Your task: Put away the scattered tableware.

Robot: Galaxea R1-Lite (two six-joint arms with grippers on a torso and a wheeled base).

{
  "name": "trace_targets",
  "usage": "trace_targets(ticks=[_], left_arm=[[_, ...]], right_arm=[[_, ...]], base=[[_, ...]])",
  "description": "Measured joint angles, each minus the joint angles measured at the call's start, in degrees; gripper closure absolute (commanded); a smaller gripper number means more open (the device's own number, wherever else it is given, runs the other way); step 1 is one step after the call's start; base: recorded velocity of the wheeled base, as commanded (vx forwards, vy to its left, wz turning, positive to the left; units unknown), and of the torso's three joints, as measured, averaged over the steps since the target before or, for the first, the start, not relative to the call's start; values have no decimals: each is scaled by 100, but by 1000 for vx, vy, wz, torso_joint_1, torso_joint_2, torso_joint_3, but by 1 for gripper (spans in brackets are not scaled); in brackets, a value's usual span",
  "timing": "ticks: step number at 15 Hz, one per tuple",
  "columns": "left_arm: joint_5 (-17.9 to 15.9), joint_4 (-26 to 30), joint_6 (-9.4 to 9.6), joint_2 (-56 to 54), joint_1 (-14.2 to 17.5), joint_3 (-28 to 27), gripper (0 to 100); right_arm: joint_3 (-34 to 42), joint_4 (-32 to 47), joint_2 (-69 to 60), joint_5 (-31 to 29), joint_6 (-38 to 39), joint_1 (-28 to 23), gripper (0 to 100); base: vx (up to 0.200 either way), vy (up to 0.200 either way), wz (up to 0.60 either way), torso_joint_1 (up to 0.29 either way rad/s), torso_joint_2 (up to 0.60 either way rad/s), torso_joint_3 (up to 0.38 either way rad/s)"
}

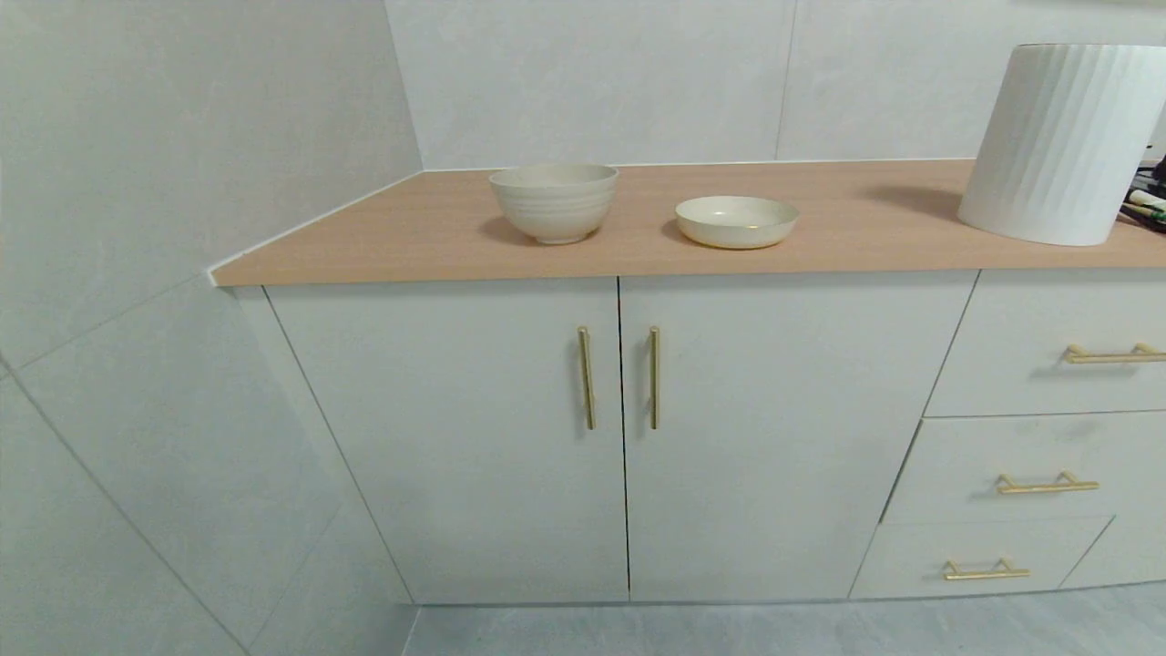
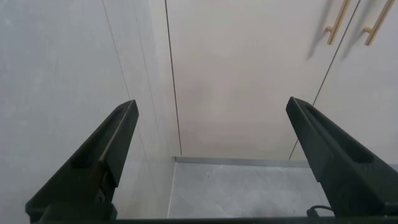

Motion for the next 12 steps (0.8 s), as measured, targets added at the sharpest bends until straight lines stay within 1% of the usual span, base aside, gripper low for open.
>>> trace_targets(ticks=[3,5,9,12], left_arm=[[-2,0,0,0,0,0,0],[0,-2,0,0,2,0,0],[0,0,0,0,0,0,0],[0,-2,0,0,0,0,0]], right_arm=[[-63,-334,9,73,107,5,0],[-578,-310,139,634,200,49,0],[-1030,-141,1109,1618,246,134,0],[-1454,-150,2327,1941,268,333,0]], base=[[0,0,0,0,0,0],[0,0,0,0,0,0],[0,0,0,0,0,0],[0,0,0,0,0,0]])
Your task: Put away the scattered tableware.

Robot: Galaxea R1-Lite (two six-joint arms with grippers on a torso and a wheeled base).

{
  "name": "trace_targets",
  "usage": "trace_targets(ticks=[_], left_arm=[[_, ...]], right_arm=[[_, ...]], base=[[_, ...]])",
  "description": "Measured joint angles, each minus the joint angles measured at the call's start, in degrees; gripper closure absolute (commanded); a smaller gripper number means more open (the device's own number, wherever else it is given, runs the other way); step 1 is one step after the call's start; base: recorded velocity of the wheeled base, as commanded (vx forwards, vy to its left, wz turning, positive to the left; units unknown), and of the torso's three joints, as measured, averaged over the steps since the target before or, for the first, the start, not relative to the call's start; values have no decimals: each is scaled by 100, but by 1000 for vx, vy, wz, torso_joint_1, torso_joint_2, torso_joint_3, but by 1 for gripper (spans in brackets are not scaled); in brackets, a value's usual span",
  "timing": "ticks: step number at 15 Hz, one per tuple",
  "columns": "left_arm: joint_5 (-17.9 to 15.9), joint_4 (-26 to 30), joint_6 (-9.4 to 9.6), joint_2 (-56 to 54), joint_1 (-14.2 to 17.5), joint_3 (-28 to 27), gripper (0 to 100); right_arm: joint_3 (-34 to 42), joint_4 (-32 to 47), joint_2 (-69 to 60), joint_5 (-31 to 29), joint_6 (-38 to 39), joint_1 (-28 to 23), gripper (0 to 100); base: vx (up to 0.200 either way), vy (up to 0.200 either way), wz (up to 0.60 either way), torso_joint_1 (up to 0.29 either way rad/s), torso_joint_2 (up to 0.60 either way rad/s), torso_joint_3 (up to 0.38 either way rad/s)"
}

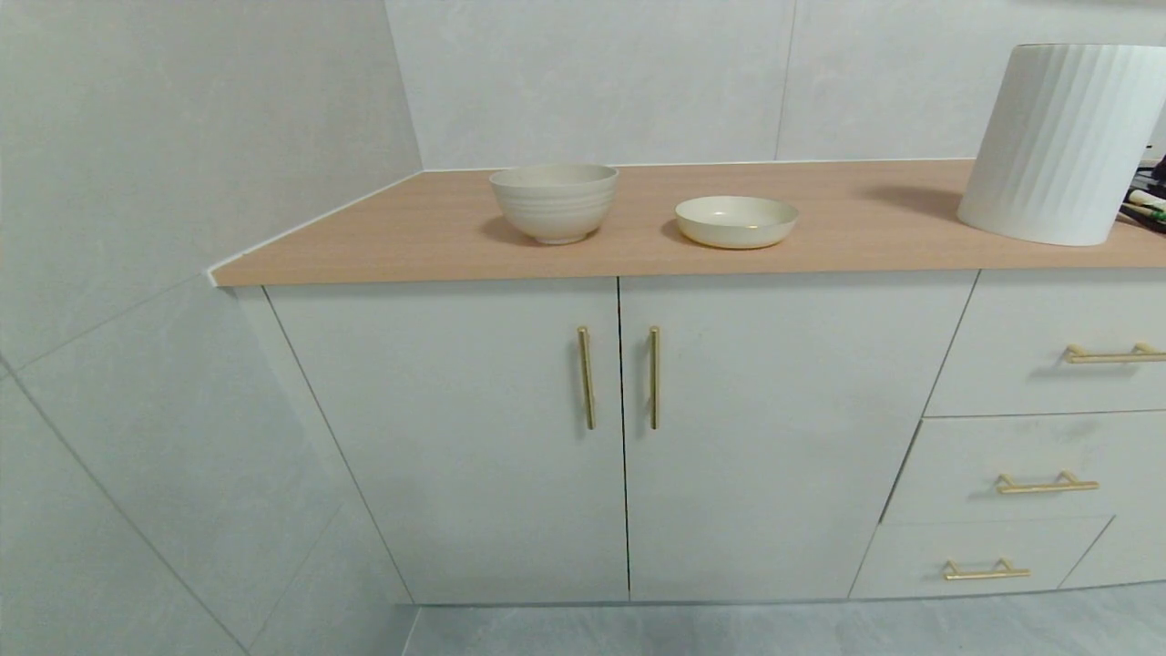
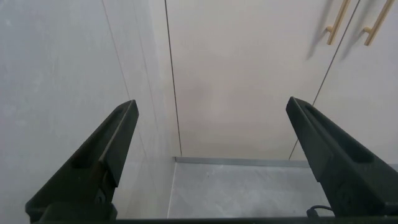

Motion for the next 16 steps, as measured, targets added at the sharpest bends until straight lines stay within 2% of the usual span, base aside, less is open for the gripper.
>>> trace_targets(ticks=[3,5,9,16], left_arm=[[0,0,0,0,0,0,0],[0,0,2,0,0,0,0],[0,2,2,0,0,0,0],[0,2,2,0,0,-2,0]], right_arm=[[-605,-263,1549,95,15,540,0],[-994,-848,2638,121,77,1008,0],[-1886,-1976,4617,145,216,1625,0],[-4257,-2213,7236,334,957,2152,0]], base=[[0,0,0,0,0,0],[0,0,0,0,0,0],[0,0,0,0,0,0],[0,0,0,0,0,0]])
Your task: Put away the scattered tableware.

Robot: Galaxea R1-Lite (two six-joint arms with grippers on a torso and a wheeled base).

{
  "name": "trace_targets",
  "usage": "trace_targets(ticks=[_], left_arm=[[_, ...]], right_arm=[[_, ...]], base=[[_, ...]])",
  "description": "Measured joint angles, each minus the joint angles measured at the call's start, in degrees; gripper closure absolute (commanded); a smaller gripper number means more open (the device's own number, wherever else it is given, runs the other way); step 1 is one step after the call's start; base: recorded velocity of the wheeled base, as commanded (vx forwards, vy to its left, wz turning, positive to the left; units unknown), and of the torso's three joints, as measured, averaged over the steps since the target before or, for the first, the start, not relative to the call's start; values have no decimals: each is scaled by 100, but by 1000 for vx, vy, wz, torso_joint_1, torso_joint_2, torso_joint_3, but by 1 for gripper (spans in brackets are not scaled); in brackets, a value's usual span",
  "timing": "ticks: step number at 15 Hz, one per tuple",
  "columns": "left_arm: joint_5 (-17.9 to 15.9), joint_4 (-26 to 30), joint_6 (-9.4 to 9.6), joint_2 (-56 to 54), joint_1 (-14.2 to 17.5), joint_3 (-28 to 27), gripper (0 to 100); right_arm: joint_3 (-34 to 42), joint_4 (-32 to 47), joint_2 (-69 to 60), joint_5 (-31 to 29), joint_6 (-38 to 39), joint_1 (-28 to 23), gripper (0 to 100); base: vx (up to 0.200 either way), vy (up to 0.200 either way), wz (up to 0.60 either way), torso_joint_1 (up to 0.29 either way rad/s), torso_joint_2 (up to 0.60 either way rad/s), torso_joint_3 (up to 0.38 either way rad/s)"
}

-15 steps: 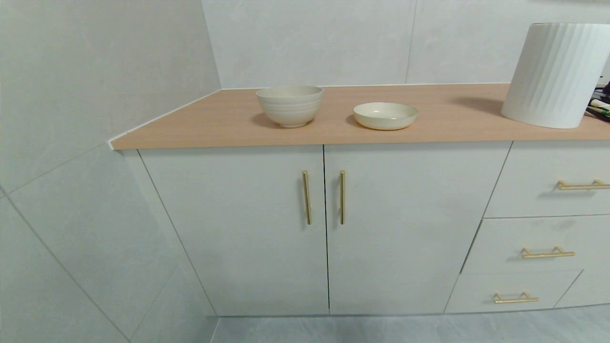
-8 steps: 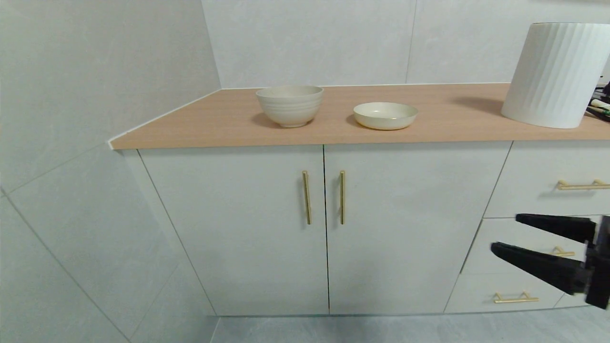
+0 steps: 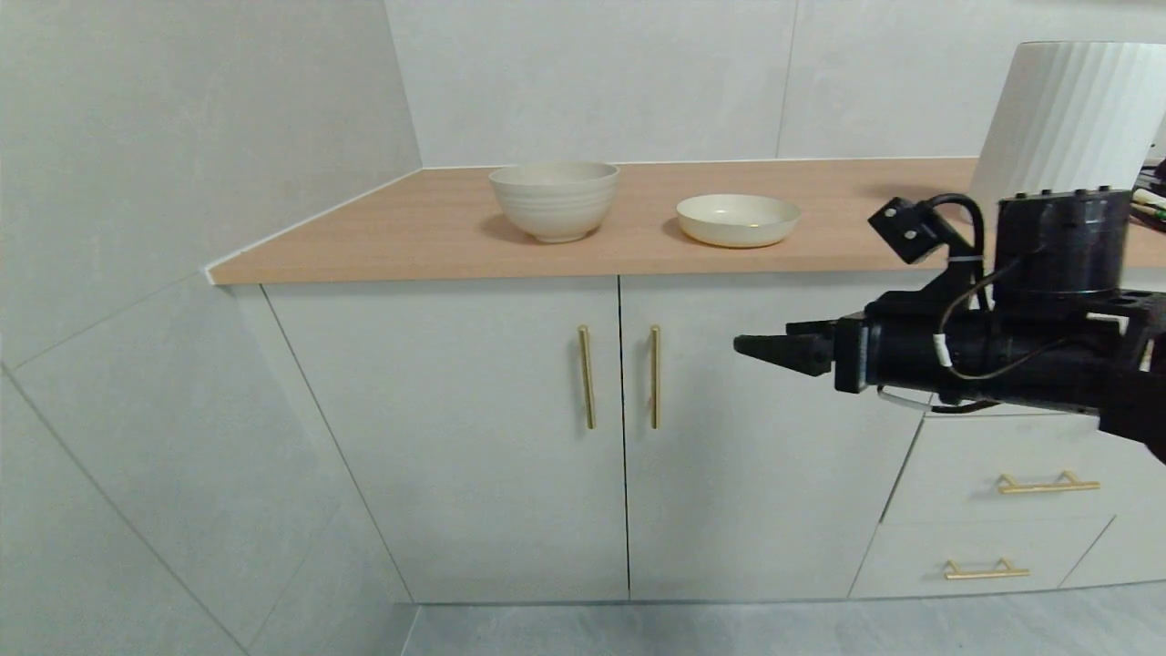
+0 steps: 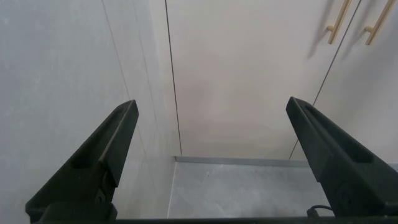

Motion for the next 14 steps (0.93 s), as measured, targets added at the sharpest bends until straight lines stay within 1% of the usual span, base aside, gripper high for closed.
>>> trace_targets(ticks=[2,8,10,12,14], left_arm=[[-2,0,0,0,2,0,0],[-2,0,0,0,0,2,0],[0,0,-2,0,0,2,0],[-2,0,-2,0,2,2,0],[0,-2,-2,0,0,2,0]], right_arm=[[-407,41,525,40,239,152,0],[-1115,-21,1640,22,1120,530,0],[-1268,-356,1901,11,1207,555,0],[-1312,-897,2147,-28,1213,561,0],[-1325,-1064,2365,-66,1221,566,0]], base=[[0,0,0,0,0,0],[0,0,0,0,0,0],[0,0,0,0,0,0],[0,0,0,0,0,0],[0,0,0,0,0,0]])
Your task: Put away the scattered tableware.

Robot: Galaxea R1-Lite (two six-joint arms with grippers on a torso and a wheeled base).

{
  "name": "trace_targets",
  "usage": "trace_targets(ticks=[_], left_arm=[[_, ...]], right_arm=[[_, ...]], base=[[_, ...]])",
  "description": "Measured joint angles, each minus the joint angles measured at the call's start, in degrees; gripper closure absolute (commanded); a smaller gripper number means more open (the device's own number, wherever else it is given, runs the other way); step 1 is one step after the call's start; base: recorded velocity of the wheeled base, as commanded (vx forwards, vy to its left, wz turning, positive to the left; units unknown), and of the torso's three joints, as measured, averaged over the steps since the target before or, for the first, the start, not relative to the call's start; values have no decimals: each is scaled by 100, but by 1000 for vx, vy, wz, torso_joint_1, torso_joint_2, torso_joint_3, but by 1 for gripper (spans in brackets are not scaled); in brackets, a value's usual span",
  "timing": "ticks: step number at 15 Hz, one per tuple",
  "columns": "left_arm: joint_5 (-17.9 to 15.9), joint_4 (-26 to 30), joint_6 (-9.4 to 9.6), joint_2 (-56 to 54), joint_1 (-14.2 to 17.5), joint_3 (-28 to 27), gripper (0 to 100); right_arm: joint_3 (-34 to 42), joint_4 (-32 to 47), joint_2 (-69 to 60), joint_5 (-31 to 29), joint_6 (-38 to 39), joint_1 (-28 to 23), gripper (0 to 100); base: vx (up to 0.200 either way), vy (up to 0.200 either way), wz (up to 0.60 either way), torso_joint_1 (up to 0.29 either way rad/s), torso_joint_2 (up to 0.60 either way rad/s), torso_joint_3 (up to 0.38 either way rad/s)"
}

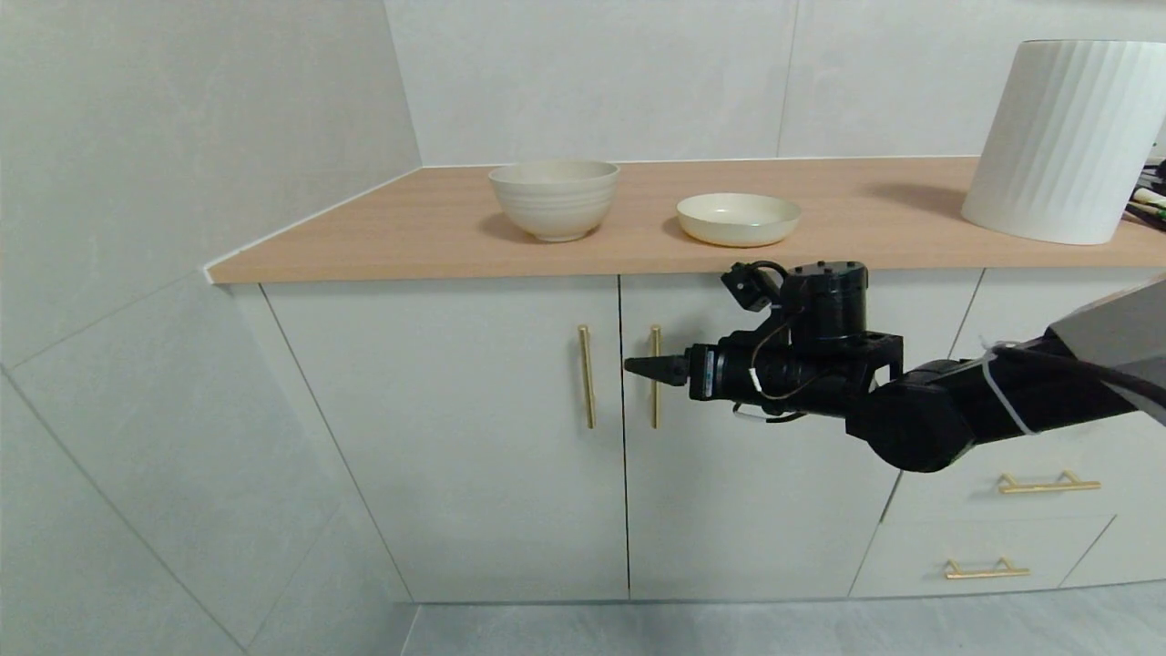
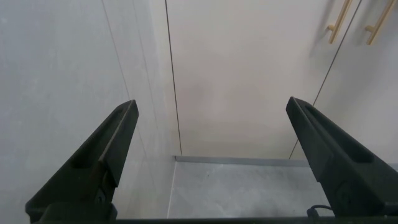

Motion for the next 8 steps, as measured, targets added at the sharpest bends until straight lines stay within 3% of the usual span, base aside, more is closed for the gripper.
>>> trace_targets(ticks=[8], left_arm=[[0,0,0,0,0,0,0]], right_arm=[[-11,-917,485,-149,325,88,0]], base=[[0,0,0,0,0,0]])
